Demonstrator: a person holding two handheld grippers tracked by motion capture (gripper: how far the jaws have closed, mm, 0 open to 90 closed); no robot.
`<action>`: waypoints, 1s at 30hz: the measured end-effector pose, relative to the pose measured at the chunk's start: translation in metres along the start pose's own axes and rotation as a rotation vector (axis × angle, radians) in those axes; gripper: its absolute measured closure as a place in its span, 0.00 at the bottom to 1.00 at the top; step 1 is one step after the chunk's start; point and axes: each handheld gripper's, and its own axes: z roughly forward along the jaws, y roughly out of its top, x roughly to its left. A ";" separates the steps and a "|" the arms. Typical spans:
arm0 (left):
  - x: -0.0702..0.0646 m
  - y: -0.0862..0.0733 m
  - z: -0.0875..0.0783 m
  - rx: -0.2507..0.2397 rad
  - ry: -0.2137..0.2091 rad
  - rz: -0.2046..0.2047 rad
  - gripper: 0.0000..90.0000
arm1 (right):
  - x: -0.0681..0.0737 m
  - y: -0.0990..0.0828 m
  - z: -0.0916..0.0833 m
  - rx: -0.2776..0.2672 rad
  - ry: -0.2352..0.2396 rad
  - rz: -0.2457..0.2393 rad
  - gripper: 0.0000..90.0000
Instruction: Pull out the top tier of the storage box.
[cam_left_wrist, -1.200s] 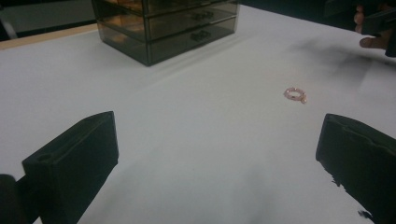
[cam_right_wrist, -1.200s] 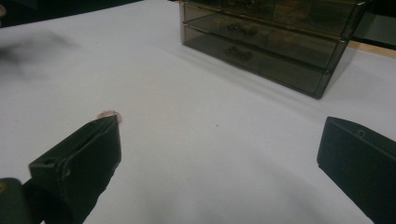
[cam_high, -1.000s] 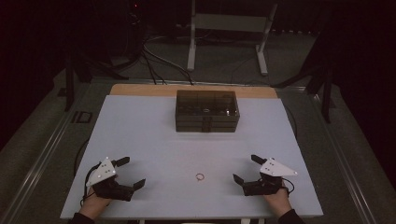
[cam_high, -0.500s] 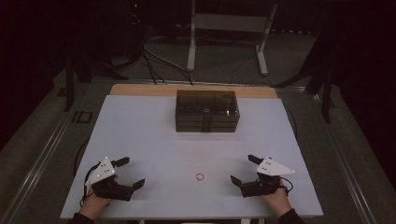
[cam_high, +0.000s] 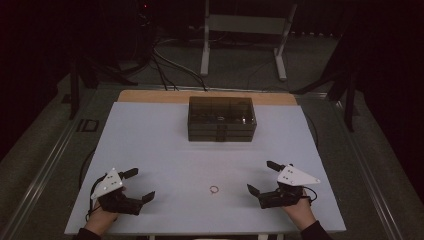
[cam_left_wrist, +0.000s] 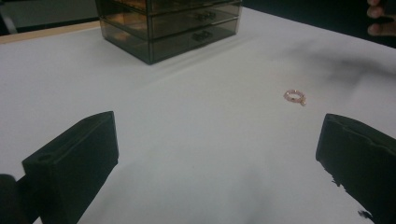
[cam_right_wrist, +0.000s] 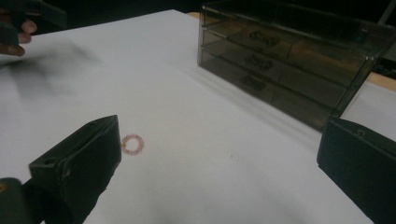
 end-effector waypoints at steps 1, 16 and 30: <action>0.000 0.000 0.000 -0.003 0.000 -0.002 0.00 | 0.000 0.002 0.000 0.002 -0.002 -0.013 0.00; 0.000 0.000 0.000 -0.005 -0.003 -0.005 0.00 | -0.006 0.034 0.007 -0.052 -0.022 -0.129 0.00; 0.001 0.001 0.000 -0.010 -0.002 -0.009 0.00 | -0.011 0.054 0.031 -0.053 -0.043 -0.240 0.00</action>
